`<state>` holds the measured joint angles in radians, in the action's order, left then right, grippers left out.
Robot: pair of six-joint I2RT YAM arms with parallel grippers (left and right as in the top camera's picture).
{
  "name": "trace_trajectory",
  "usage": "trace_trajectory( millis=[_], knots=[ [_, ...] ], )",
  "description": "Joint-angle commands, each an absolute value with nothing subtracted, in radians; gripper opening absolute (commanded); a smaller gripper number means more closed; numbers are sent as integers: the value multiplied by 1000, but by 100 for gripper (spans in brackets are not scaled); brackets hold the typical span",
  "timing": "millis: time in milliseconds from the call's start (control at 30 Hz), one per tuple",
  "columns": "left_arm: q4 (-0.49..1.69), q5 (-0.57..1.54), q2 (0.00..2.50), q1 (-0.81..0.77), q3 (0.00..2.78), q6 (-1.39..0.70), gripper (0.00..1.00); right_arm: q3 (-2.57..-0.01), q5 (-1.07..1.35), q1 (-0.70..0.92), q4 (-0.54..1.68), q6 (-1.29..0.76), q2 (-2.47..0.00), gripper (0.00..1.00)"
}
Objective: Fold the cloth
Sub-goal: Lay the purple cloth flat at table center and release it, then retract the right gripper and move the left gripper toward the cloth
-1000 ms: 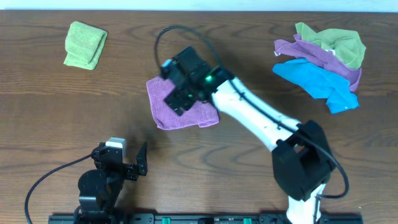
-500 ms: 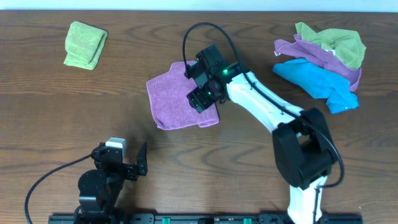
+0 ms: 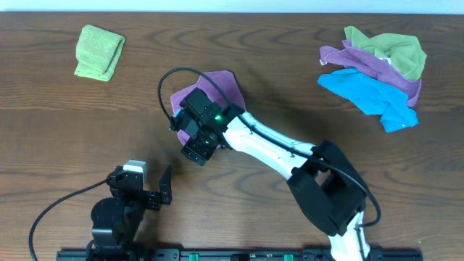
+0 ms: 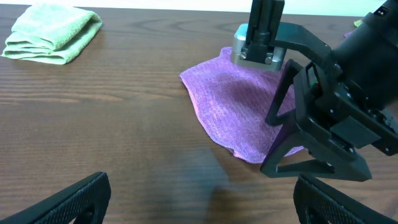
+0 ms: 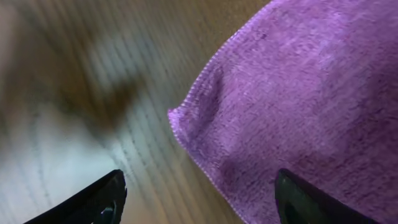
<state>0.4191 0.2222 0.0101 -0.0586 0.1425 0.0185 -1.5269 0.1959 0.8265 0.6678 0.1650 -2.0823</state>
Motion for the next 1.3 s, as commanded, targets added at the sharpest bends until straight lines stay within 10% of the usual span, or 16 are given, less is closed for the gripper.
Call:
trace_trajectory(
  millis=[0,367,767,1267],
  knots=[
    [425,222,4,-52,123,4,95,-1539,136,801,669,129,-2090,77],
    [425,222,4,-52,123,4,95,-1575,206,572,978,81,-1766,81],
    [413,527,4,-53,124,-347,95,-878,244,542,724,-165,-1231,88],
    [313,640,4,-53,124,-524,95,-809,244,544,835,-265,-1018,99]
  ],
)
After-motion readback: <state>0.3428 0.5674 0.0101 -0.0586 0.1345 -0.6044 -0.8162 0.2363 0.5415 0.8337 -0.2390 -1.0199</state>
